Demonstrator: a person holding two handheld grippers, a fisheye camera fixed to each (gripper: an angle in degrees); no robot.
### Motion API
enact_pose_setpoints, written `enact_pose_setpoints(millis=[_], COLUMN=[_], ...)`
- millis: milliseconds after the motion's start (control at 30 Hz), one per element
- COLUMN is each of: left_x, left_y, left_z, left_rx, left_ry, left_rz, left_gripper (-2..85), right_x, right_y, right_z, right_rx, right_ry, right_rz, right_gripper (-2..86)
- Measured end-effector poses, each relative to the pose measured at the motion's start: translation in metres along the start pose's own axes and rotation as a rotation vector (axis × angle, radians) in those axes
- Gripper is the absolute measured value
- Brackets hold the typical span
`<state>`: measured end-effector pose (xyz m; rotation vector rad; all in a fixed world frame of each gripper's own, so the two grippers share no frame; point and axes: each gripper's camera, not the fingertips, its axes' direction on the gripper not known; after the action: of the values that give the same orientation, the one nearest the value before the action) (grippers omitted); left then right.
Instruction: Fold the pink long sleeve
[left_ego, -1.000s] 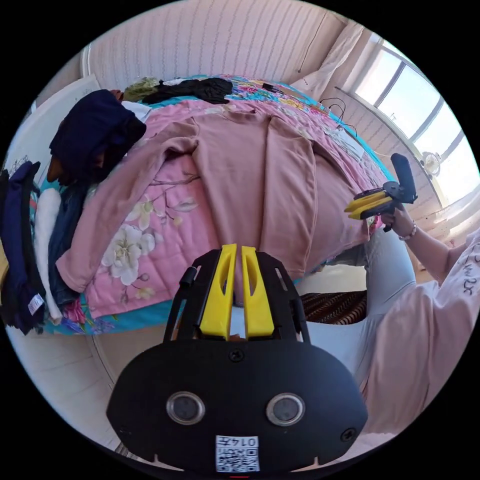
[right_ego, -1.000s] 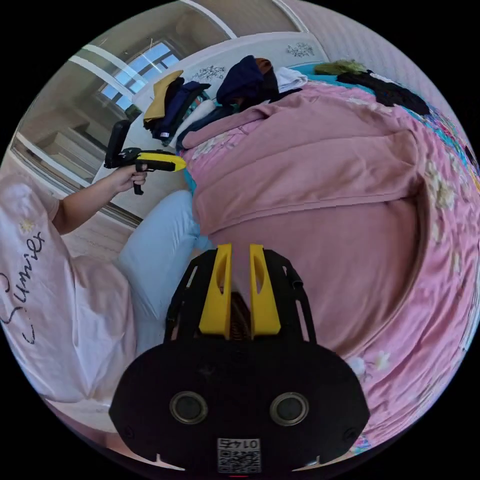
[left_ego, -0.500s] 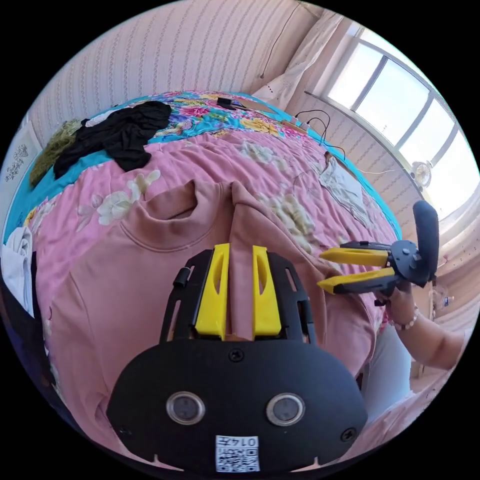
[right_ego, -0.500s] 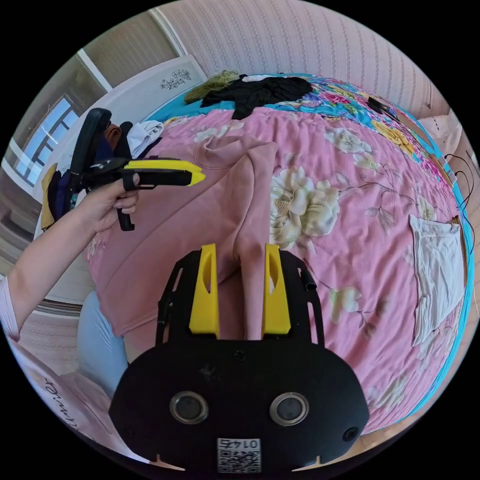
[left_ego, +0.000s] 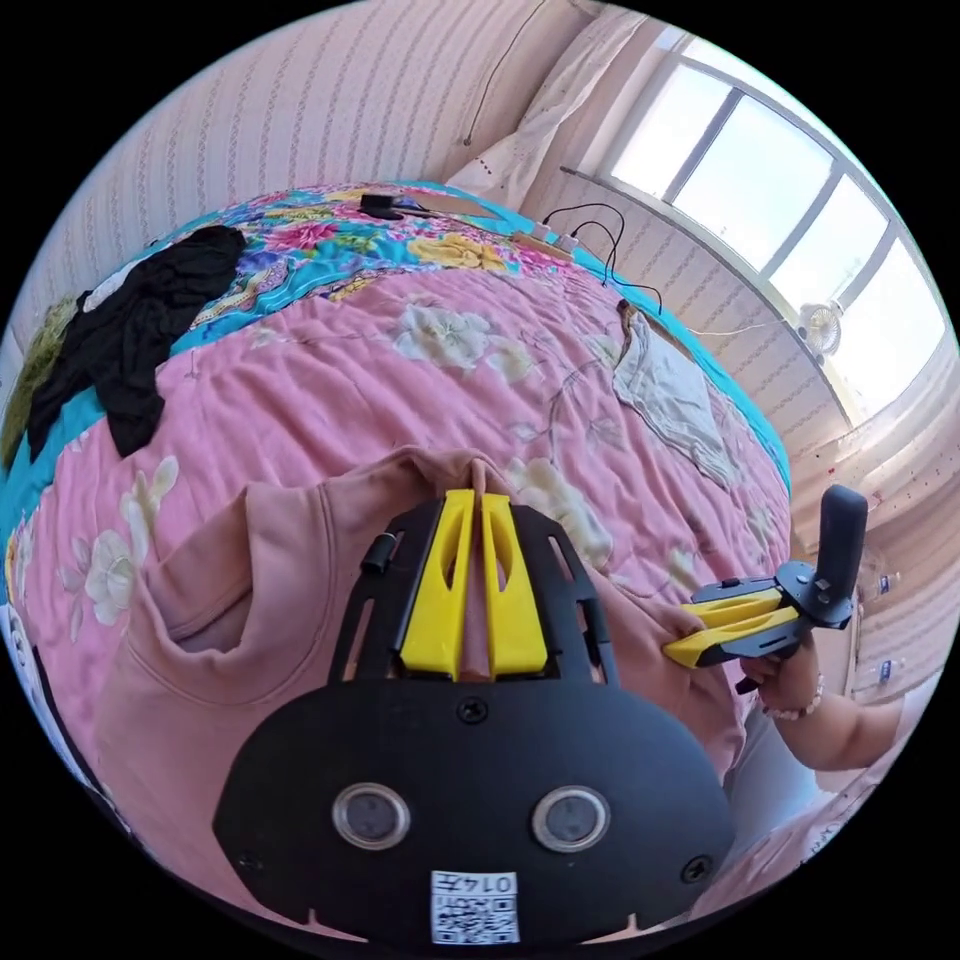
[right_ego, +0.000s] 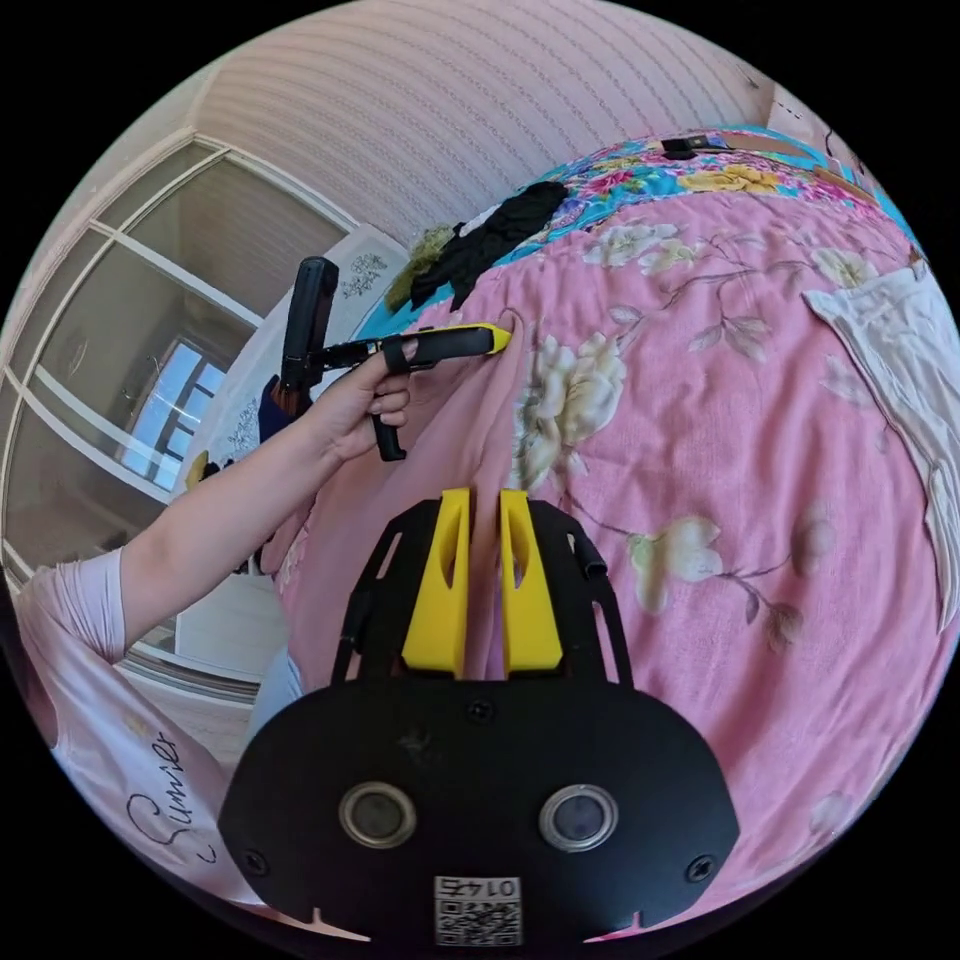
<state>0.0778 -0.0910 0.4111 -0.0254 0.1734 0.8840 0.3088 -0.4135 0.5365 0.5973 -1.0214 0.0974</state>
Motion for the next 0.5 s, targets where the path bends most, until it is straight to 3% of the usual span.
enact_pose_setpoints(millis=[67,200,300,500], left_x=[-0.005,-0.018,-0.024,-0.009], left_y=[0.001,0.010,0.038,0.193], left_z=[0.025,0.006,-0.040,-0.145], left_rx=[-0.116,-0.092,-0.052,0.023], left_ry=[-0.037,0.029,-0.065,-0.134], left_rz=[-0.022,-0.033,0.031,0.076], left_gripper=[1.0,5.6,7.4,7.2], right_x=[0.025,0.045,0.041,0.002], right_y=[0.003,0.007,0.011,0.054], right_z=[0.020,0.029,0.025,0.008], right_rx=[-0.039,-0.011,0.006,0.032], right_ry=[0.016,-0.056,-0.017,0.087], right_rz=[0.071,0.129,0.104,-0.016], right_gripper=[3.8,4.2,4.9,5.3])
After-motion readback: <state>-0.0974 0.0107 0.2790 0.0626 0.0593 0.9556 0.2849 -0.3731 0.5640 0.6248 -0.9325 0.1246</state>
